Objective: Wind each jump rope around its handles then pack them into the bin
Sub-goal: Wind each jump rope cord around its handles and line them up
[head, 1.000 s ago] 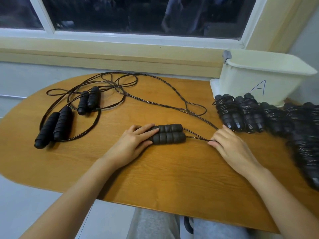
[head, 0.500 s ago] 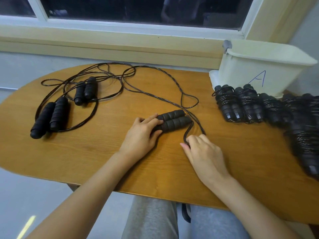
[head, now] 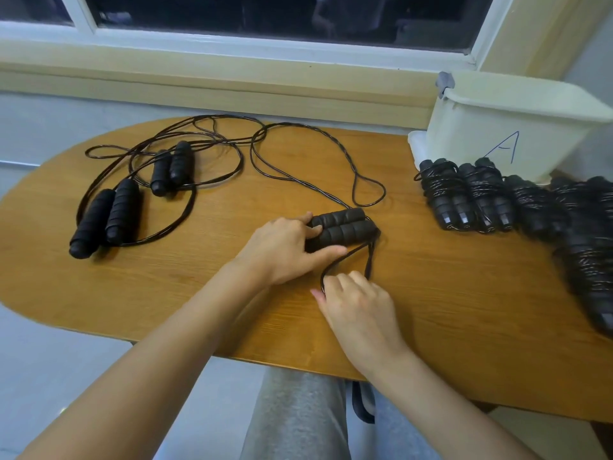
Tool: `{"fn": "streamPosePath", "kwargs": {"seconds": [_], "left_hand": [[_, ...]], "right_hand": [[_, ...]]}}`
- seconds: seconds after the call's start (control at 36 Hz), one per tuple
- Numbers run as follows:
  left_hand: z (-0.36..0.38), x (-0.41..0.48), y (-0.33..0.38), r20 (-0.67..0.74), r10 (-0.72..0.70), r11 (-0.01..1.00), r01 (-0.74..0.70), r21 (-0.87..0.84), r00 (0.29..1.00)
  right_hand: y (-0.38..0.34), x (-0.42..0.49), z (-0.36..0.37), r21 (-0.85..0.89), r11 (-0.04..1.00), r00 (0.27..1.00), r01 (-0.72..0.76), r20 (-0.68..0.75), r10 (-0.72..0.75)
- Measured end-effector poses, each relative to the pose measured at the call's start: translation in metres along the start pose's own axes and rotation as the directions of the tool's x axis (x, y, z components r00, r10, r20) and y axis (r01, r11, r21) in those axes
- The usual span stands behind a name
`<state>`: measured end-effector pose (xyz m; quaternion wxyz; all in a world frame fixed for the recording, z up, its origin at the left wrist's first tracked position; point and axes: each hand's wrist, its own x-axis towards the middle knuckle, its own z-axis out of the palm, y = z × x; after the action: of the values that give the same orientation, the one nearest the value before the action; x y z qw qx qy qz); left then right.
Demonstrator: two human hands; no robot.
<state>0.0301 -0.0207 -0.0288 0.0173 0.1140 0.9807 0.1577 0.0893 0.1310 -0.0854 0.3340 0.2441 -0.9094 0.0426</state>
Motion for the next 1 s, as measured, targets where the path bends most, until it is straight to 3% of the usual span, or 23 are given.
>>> {"fn": "streamPosePath", "kwargs": {"seconds": [0.14,0.33,0.44,0.58,0.69,0.86,1.0], "left_hand": [[-0.008,0.002,0.012,0.063,-0.027,0.991,0.018,0.131,0.998],[-0.003,0.004,0.02,0.02,-0.041,0.974,0.036,0.224,0.999],[-0.004,0.005,0.017,-0.013,-0.048,0.983,0.049,0.176,0.999],[0.001,0.004,0.01,-0.046,-0.037,0.994,0.042,0.098,0.998],[0.01,0.0,0.003,-0.121,-0.005,1.0,0.007,0.02,0.993],[0.024,-0.002,-0.012,-0.213,0.028,0.997,-0.042,-0.061,0.977],[0.036,0.001,-0.026,-0.241,0.126,0.99,-0.137,-0.03,0.962]], "right_hand": [[-0.009,0.001,-0.001,-0.059,0.998,0.997,-0.013,0.073,0.017],[-0.022,0.005,-0.008,-0.12,0.991,0.988,-0.052,0.137,0.068],[-0.011,0.004,-0.007,-0.058,0.998,0.989,-0.019,0.143,0.028],[0.036,-0.001,-0.012,0.08,0.977,0.971,0.196,0.123,-0.205],[0.081,0.003,-0.014,0.156,0.935,0.909,0.318,0.23,-0.348],[0.132,0.009,-0.01,0.279,0.927,0.897,0.249,0.296,-0.329],[0.148,0.006,-0.009,0.328,0.927,0.904,0.184,0.313,-0.29]]}}
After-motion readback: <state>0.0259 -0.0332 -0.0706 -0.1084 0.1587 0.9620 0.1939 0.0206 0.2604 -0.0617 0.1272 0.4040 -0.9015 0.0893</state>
